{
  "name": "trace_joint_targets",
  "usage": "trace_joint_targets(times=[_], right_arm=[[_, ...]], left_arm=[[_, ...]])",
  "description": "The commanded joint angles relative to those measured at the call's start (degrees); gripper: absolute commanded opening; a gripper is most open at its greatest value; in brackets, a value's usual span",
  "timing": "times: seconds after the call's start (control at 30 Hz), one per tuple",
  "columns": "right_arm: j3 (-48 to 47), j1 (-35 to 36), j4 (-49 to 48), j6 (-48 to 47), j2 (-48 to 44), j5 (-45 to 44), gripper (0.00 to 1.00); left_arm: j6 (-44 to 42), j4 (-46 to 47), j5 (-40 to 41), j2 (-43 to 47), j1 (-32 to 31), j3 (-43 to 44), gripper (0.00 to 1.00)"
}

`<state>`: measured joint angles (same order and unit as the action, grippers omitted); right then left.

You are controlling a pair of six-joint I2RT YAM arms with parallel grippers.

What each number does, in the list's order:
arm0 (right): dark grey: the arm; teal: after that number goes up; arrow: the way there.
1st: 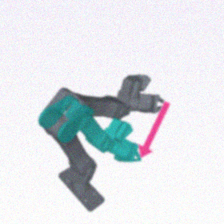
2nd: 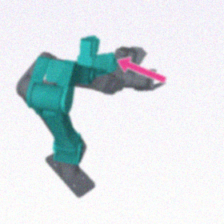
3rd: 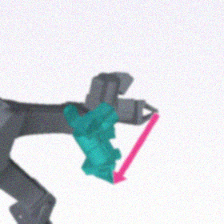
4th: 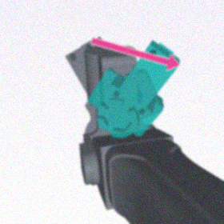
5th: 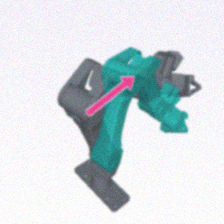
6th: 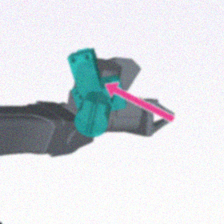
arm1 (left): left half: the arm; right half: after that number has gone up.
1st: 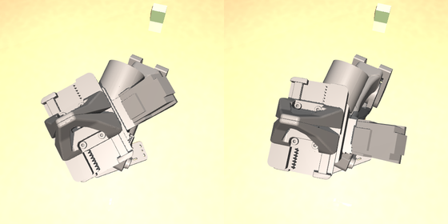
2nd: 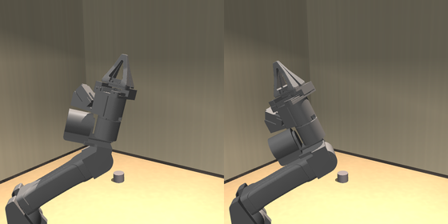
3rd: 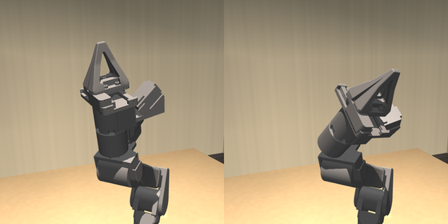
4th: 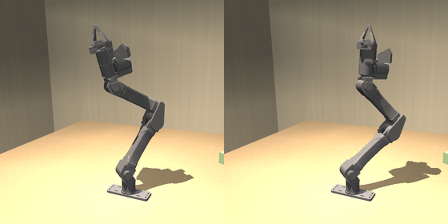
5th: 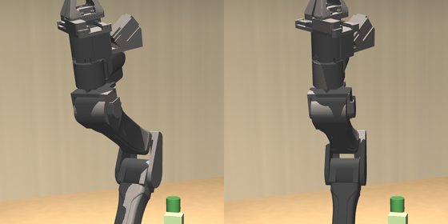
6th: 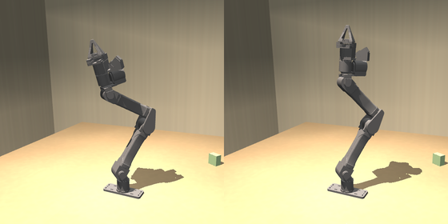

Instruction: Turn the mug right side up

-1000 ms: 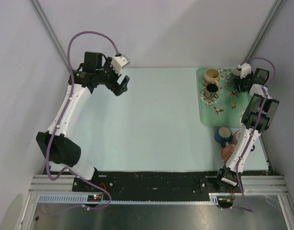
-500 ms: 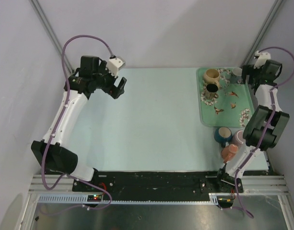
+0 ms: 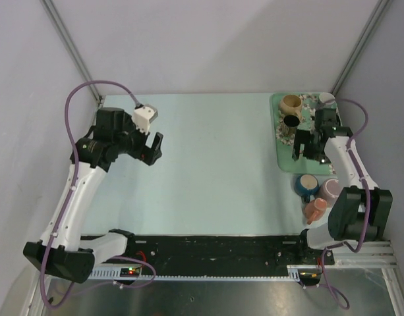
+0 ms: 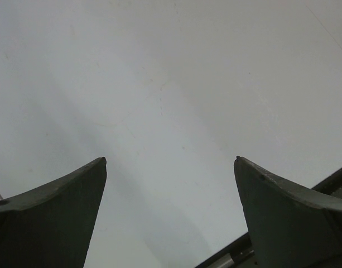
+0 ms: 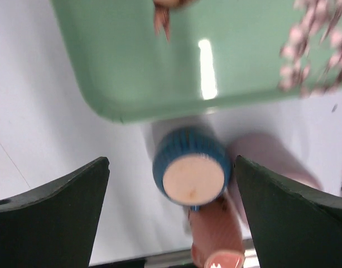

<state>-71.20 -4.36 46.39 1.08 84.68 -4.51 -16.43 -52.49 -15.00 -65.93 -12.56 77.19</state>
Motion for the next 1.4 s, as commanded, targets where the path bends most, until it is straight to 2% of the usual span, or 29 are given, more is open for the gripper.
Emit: trace_joint_targets(times=[0.0, 0.17, 0.3, 0.43, 0.57, 0.77, 0.9, 1.1, 1.27, 1.37], right_arm=[[6.12, -3.1, 4.92, 7.5, -4.35, 0.9, 1.0], [11.28, -3.21, 2.21, 9.18, -1.71, 3.52, 0.99], [12.28, -2.08, 2.41, 9.62, 0.34, 0.05, 0.99], [12.82, -1.11, 1.41, 9.28, 1.23, 1.21, 0.98], [13.17, 3.18, -0.74, 8.7, 2.9, 6.35, 0.96], [12.0, 16.11, -2.41, 12.52, 5.95, 8.0, 0.94], [10.73, 22.63, -0.67, 14.94, 6.73, 5.35, 0.94], [9.03, 27.56, 5.69, 18.22, 3.97, -8.23, 0.95], [9.08, 28.41, 7.95, 19.4, -3.29, -7.51, 0.98], [9.68, 28.56, 9.98, 23.89, -7.03, -8.72, 0.99]], left_arm=[[3.0, -1.11, -0.76, 3.01, -0.75, -3.04, 1.0], [2.83, -1.0, 0.24, 5.34, -2.65, -4.68, 1.0], [2.25, -1.03, 1.19, 6.64, -2.82, -5.27, 1.0], [1.93, -0.99, 1.37, 7.22, -2.83, -5.53, 1.0], [1.58, -0.97, 1.72, 7.26, -2.82, -5.38, 1.0], [1.43, -0.98, 1.9, 6.81, -2.82, -5.07, 1.0], [1.34, -1.02, 1.78, 6.67, -2.82, -5.42, 1.0], [1.3, -0.96, 1.27, 6.63, -2.83, -5.85, 1.0], [1.13, -1.02, 1.13, 6.52, -2.82, -5.9, 1.0], [1.13, -1.02, 1.02, 6.39, -2.85, -6.02, 1.0]])
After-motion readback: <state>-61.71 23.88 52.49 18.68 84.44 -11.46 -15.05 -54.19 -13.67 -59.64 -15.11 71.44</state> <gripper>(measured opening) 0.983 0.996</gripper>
